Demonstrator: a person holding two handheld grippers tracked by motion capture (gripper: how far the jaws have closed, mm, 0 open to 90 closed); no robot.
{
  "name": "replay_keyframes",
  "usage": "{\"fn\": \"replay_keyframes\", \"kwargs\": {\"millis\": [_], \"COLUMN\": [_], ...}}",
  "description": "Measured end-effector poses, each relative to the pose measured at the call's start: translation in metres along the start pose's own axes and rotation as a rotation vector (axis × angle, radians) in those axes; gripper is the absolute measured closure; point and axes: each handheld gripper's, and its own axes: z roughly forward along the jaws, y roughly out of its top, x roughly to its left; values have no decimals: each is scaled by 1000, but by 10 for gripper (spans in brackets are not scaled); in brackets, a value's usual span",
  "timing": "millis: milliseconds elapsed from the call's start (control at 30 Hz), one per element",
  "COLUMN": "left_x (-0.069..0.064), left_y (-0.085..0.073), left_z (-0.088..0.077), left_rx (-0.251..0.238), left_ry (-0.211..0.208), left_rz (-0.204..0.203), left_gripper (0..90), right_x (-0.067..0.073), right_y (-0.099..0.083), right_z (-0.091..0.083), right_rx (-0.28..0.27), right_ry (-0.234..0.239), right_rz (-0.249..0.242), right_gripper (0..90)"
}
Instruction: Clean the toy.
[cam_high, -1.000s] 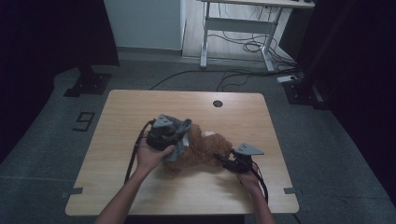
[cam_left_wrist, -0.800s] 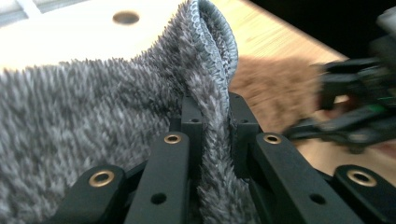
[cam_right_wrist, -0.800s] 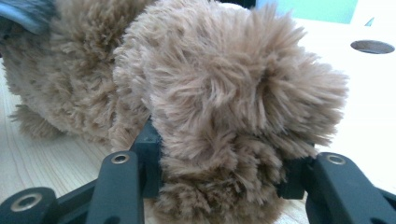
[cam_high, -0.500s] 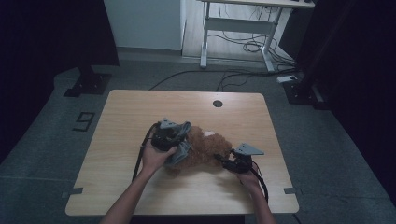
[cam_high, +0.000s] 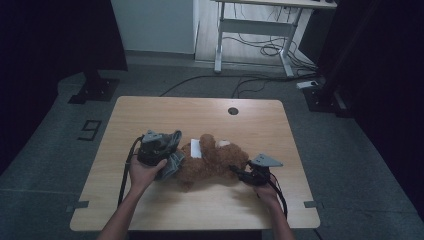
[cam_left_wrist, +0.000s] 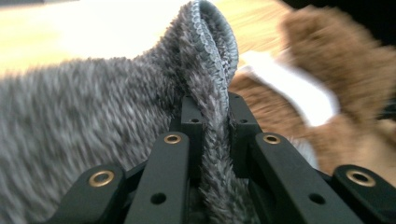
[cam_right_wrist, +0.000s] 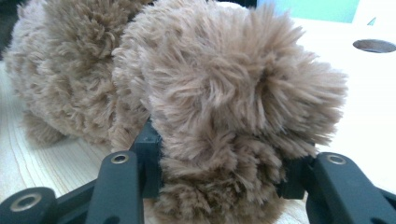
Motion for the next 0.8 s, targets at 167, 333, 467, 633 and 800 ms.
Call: {"fn": "replay_keyframes", "kwargs": {"millis": [167, 333, 467, 633, 800], "left_x": [-39, -85, -100, -127, -132], "left_y": [18, 48, 61, 63, 48], "left_z": [-3, 18, 52, 105, 131], "left_rx": [-40, -48, -14, 83, 146], "left_ry": [-98, -150, -208, -235, -155], "left_rz": [67, 149, 126, 138, 199], "left_gripper": [799, 797, 798, 799, 801], "right_x": [-1, -1, -1, -1, -2], "right_y": [-1, -1, -1, -1, -3], "right_z": [0, 0, 0, 0, 0], "right_rx": [-2, -3, -2, -4, 4], "right_ry": [2, 2, 3, 1, -1], "right_rz": [8, 12, 13, 15, 15], "right_gripper": [476, 476, 476, 476, 475]}}
